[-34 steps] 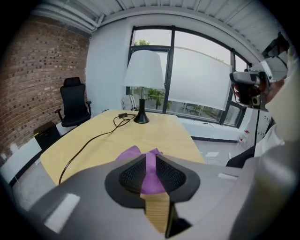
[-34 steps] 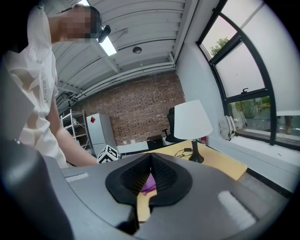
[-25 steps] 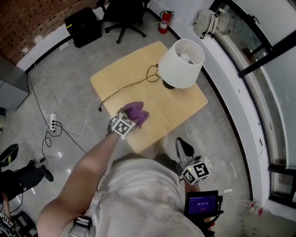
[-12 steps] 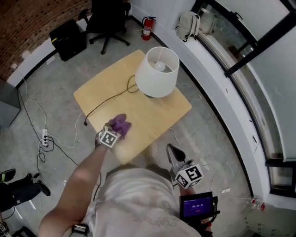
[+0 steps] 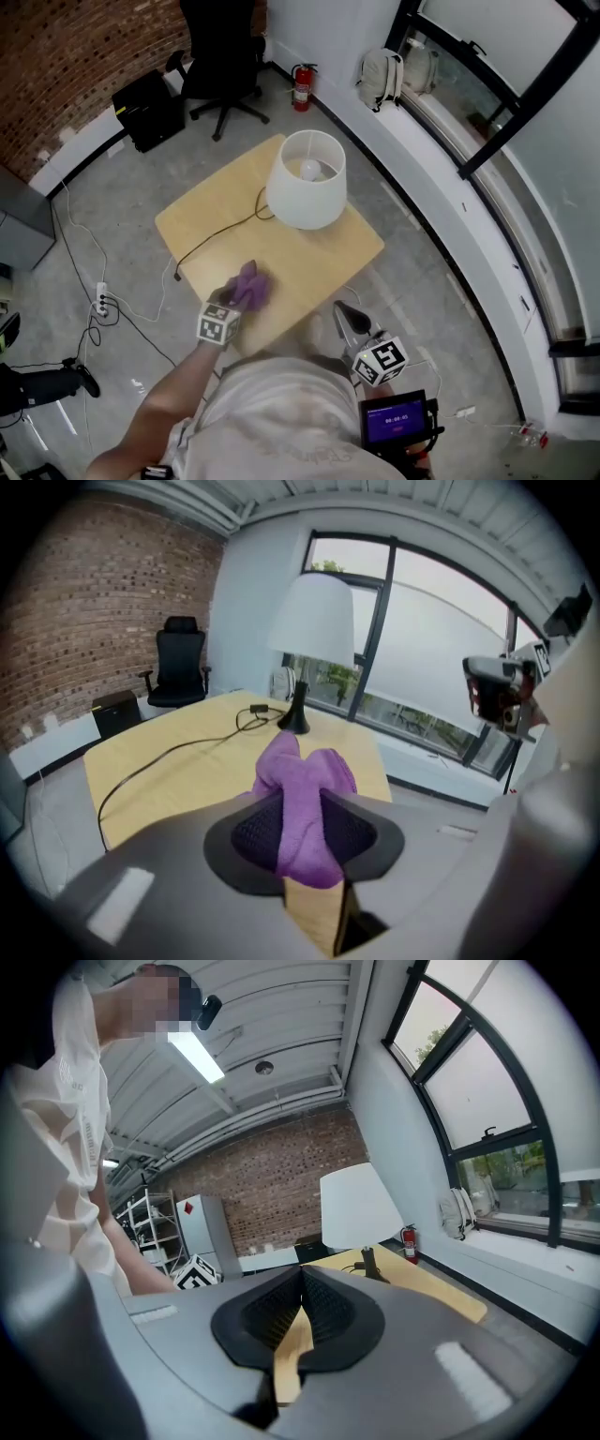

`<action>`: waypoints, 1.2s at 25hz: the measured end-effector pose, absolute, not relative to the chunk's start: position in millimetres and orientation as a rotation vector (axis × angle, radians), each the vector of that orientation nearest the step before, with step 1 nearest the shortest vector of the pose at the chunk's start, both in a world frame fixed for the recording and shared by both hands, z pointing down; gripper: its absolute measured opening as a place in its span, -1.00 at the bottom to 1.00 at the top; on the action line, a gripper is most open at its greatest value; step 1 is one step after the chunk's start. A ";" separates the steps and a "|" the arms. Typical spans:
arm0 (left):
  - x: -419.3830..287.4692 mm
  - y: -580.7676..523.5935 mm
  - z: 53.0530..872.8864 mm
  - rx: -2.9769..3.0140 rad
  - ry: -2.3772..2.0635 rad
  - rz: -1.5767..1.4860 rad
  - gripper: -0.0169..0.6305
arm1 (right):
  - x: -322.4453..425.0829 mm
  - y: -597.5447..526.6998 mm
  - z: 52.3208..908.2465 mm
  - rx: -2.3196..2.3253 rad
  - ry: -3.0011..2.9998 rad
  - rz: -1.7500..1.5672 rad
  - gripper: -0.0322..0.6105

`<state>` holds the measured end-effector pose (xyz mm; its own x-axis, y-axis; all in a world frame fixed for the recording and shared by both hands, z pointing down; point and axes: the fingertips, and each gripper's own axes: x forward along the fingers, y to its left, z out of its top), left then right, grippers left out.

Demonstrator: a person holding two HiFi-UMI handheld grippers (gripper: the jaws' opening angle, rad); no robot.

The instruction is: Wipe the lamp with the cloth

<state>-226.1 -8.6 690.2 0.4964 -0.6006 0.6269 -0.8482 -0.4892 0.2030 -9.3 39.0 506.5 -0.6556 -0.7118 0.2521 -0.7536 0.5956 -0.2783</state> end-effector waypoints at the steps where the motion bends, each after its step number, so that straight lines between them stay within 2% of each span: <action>1: -223.8 -12.6 675.9 2.257 -1.220 0.615 -0.62 | -8.0 36.1 508.0 1.240 -2.712 0.558 -0.86; 12: -201.0 -91.4 476.3 2.467 -1.485 0.105 -0.64 | -0.9 9.6 505.8 1.164 -2.791 0.563 -0.86; 16: -187.8 -118.2 427.6 2.553 -1.505 0.000 -0.64 | 5.3 6.0 505.4 1.170 -2.805 0.572 -0.86; 23: -178.8 -167.4 403.0 2.561 -1.570 -0.026 -0.64 | 17.7 2.6 507.1 1.195 -2.808 0.590 -0.86; 30: -166.0 -189.2 431.9 2.498 -1.566 0.045 -0.64 | 38.8 -1.9 512.8 1.246 -2.791 0.620 -0.86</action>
<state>-166.0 -189.2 431.9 0.4405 -0.8887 0.1275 -0.8946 -0.4225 0.1458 38.8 -1.9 512.8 -0.6805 -0.7104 0.1794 -0.7195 0.6017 -0.3469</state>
